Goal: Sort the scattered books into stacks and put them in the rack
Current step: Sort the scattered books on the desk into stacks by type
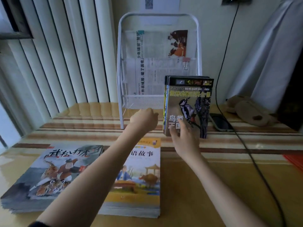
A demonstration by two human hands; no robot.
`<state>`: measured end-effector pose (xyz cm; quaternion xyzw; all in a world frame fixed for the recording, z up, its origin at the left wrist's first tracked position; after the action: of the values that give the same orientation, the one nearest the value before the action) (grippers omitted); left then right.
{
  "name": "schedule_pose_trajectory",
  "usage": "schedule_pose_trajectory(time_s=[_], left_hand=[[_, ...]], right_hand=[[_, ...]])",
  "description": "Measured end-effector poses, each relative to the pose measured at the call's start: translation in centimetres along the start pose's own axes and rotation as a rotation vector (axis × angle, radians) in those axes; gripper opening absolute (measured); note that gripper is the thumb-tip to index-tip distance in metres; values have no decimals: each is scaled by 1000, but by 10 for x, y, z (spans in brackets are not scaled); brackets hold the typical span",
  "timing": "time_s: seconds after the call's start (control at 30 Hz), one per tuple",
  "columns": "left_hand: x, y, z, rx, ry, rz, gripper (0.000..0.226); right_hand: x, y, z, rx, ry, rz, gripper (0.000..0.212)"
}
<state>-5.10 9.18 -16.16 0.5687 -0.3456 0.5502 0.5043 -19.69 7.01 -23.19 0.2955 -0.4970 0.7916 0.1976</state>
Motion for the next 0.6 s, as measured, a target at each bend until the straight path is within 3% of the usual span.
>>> schedule_pose_trajectory(time_s=[0.13, 0.23, 0.37, 0.5, 0.6], left_hand=[[-15, 40, 42, 92, 6, -615, 78], [-37, 54, 72, 175, 12, -886, 90], [-64, 59, 94, 264, 107, -926, 75], [-84, 55, 103, 270, 165, -1053, 66], [-91, 55, 107, 179, 210, -1012, 48]], right_hand=[[36, 43, 50, -132, 311, 119, 73], [51, 64, 86, -219, 405, 278, 86], [49, 83, 113, -343, 323, 562, 80], [35, 97, 126, -360, 309, 573, 54], [31, 97, 131, -359, 324, 592, 55]])
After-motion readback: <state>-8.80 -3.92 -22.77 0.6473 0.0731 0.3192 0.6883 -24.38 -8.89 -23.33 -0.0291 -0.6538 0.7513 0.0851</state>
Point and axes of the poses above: each hand's wrist, its own z-axis towards the middle knuckle, its own x-axis out of the back of the hand, y = z × x, the point moved 2 cm from there along z, towards the middle knuckle, and after that the axes turned 8 degrees about z, right-handed, at the moved point
